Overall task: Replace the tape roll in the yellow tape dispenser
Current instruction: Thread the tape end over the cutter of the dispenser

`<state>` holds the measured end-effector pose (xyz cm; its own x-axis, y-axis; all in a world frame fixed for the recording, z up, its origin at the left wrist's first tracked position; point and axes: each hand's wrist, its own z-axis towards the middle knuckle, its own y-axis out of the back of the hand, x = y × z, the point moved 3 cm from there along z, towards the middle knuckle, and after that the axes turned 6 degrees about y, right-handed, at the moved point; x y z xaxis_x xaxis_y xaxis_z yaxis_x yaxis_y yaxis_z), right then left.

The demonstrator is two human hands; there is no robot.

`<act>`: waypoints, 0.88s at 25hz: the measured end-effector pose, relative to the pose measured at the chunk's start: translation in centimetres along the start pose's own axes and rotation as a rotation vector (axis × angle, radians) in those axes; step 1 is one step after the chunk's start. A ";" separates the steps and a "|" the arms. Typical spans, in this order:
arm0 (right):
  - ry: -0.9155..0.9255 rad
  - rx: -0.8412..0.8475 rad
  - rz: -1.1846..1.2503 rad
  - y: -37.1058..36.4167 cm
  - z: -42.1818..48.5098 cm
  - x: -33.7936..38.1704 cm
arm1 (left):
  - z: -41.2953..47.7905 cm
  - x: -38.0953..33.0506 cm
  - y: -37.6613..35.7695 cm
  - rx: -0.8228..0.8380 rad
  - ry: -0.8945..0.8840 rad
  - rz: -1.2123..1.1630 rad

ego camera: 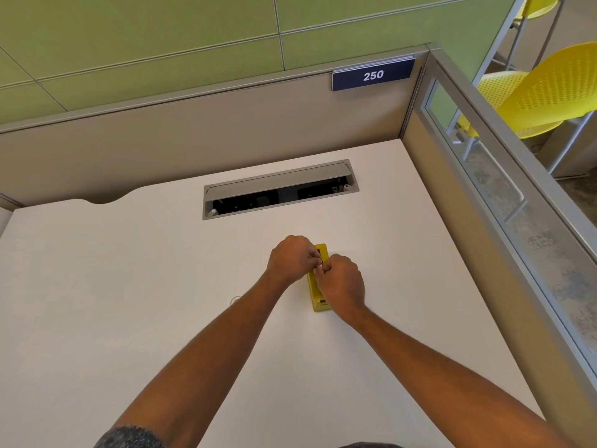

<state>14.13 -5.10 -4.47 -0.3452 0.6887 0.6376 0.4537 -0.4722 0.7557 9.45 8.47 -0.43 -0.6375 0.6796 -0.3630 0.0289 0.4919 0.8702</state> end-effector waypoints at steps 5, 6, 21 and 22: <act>0.000 0.012 -0.015 -0.2 -0.3 -0.3 | 0.2 0.0 -0.1 -0.003 0.005 -0.009; 0.000 0.009 -0.007 -0.2 -0.2 -0.3 | 0.2 0.0 -0.1 -0.002 0.005 -0.009; 0.001 0.030 0.019 0.3 0.2 -0.1 | 1.0 0.4 -0.3 0.004 0.029 -0.004; 0.002 0.028 0.027 0.4 0.2 -0.1 | 1.0 0.4 -0.3 0.005 0.032 -0.003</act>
<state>14.52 -5.25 -4.26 -0.3340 0.6749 0.6580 0.4861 -0.4748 0.7337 9.97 9.11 -1.16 -0.6617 0.6604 -0.3550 0.0309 0.4971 0.8672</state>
